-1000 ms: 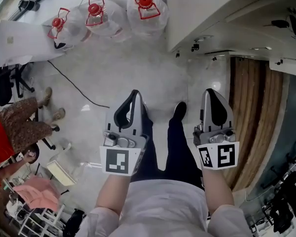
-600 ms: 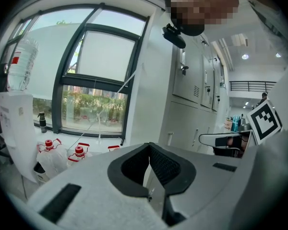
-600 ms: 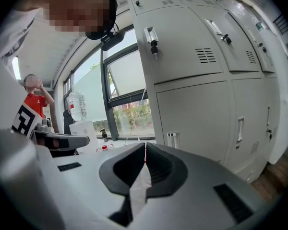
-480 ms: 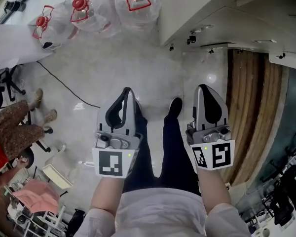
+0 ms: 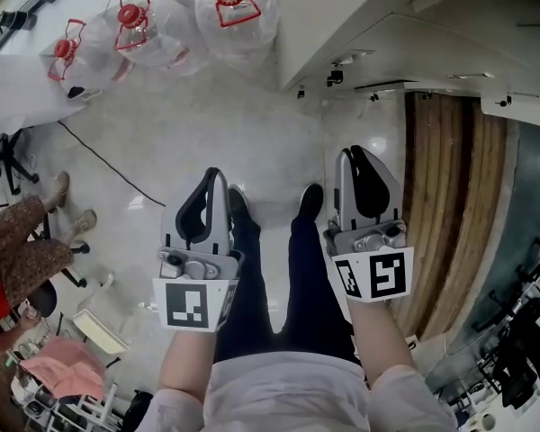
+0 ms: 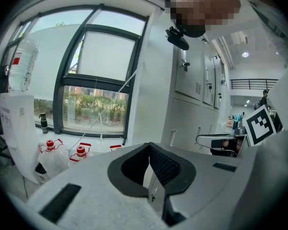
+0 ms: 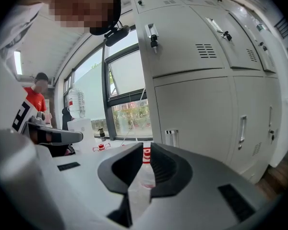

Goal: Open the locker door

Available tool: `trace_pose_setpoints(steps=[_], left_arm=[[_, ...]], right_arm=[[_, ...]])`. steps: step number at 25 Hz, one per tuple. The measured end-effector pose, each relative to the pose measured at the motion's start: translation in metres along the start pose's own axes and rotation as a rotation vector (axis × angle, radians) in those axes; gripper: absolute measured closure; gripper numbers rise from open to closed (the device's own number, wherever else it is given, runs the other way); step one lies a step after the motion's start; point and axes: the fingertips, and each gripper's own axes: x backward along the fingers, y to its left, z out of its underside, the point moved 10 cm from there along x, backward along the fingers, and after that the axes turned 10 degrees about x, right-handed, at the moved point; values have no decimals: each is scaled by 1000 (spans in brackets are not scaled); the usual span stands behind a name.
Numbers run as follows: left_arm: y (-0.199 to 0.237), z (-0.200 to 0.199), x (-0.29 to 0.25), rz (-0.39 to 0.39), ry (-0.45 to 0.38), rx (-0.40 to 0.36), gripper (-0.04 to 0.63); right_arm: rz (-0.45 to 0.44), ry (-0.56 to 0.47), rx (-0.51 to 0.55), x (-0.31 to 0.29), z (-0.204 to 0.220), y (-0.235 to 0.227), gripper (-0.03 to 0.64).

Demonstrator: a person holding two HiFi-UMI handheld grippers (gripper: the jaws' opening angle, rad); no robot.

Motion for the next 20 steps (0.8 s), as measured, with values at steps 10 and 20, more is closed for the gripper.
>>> trace_pose_setpoints(steps=[10,20], left_arm=[[0,5,-1,-11,5,14,586],[2,12,1,-14,3,16,586]], right_arm=[[-31,-4,20,-29,5,-12,379],[-26,1,49,-65,15,-25,379]])
